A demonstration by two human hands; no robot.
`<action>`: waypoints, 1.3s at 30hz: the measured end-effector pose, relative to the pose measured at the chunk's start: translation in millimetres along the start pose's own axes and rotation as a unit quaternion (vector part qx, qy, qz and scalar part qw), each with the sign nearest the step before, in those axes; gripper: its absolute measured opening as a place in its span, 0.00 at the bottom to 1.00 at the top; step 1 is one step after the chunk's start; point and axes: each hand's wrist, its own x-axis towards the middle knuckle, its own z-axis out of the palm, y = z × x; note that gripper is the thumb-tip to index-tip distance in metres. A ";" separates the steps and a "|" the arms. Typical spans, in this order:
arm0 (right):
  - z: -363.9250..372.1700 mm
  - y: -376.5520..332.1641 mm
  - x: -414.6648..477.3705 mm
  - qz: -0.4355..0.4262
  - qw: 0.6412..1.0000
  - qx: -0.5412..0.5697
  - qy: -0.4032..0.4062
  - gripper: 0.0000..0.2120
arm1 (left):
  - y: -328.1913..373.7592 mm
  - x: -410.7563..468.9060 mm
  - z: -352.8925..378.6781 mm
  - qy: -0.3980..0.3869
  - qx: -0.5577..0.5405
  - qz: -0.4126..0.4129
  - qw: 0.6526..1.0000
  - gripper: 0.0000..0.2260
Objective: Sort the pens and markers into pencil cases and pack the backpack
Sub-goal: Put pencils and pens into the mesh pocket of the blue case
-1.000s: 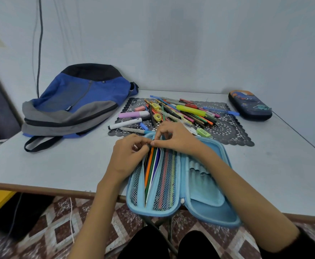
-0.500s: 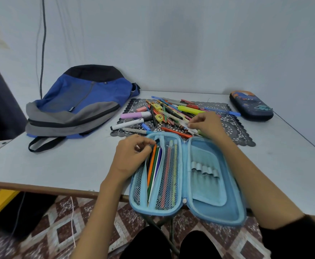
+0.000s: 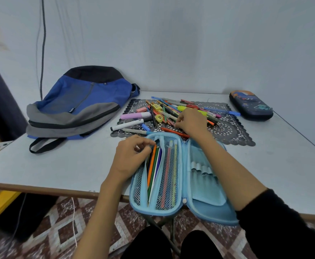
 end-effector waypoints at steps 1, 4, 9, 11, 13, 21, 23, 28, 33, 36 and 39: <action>2.5 -3.0 1.0 0.000 1.000 -0.011 0.000 0.06 | 0.0 0.0 -0.1 0.000 -0.001 0.001 1.000 0.09; 7.1 -8.6 4.0 0.005 0.999 -0.035 0.007 0.11 | -0.1 0.4 -0.6 -0.001 -0.006 0.001 1.000 0.09; 11.1 -10.3 6.2 -0.009 0.995 -0.092 0.024 0.10 | -2.7 1.5 -0.1 -0.002 -0.010 -0.002 1.000 0.08; 10.7 -9.9 6.5 -0.013 0.995 -0.098 0.024 0.09 | -3.2 1.7 0.1 -0.003 -0.012 -0.003 1.000 0.08; 9.1 -9.8 7.6 -0.010 0.996 -0.081 0.023 0.08 | -3.5 1.7 -0.2 -0.004 -0.013 -0.003 1.000 0.08; -19.9 -10.0 11.4 0.046 0.957 0.265 0.112 0.05 | -1.5 0.5 -2.4 -0.002 -0.005 -0.006 1.000 0.08; -27.4 -9.1 10.3 0.038 0.923 0.354 0.148 0.01 | -1.3 0.2 -1.9 0.000 -0.007 -0.008 1.000 0.08; -46.1 -9.4 -2.2 0.006 0.862 0.447 0.241 0.05 | 0.4 -0.4 -1.3 0.007 -0.016 -0.008 1.000 0.07; -60.8 -17.7 -18.7 0.009 0.812 0.546 0.207 0.03 | 1.6 -1.2 -2.2 0.013 -0.019 -0.010 1.000 0.07; -61.9 -25.1 -31.6 0.009 0.811 0.572 0.124 0.04 | 2.3 -1.1 -2.3 0.013 -0.018 -0.011 1.000 0.08; -54.2 -30.8 -40.3 0.010 0.824 0.564 0.056 0.03 | 1.4 -0.9 -2.4 0.013 -0.011 -0.015 1.000 0.08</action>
